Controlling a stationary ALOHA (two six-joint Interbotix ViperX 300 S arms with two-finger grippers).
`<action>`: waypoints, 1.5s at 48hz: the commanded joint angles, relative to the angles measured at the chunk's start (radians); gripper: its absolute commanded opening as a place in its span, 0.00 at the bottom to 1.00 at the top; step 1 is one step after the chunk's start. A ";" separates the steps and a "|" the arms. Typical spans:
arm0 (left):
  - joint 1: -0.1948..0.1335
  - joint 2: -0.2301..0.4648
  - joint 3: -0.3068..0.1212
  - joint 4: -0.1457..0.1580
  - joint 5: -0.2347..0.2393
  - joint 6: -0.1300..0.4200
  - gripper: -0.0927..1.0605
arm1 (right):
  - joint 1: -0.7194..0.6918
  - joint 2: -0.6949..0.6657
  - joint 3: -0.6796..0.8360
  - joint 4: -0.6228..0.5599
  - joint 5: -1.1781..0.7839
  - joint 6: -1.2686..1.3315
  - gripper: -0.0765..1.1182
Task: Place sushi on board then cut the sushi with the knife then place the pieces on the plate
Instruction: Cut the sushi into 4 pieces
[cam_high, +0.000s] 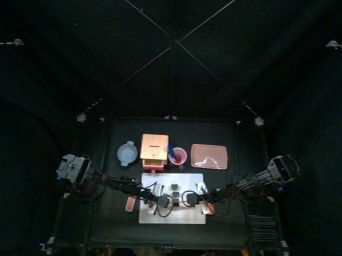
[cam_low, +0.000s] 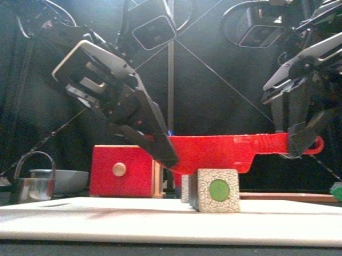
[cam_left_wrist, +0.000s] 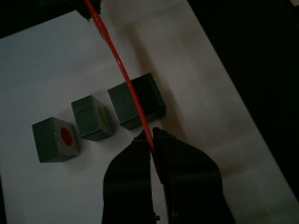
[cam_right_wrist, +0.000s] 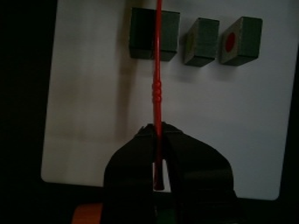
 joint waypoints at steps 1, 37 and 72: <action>-0.032 -0.002 -0.026 0.005 -0.005 0.005 0.33 | -0.026 -0.005 -0.028 -0.011 -0.008 0.000 0.31; 0.046 -0.166 -0.017 0.080 0.003 0.005 0.36 | -0.021 -0.120 -0.097 -0.086 0.140 0.002 0.31; 0.206 -0.259 0.192 0.092 -0.549 0.008 0.86 | -0.091 -0.360 0.075 0.612 0.253 0.413 0.31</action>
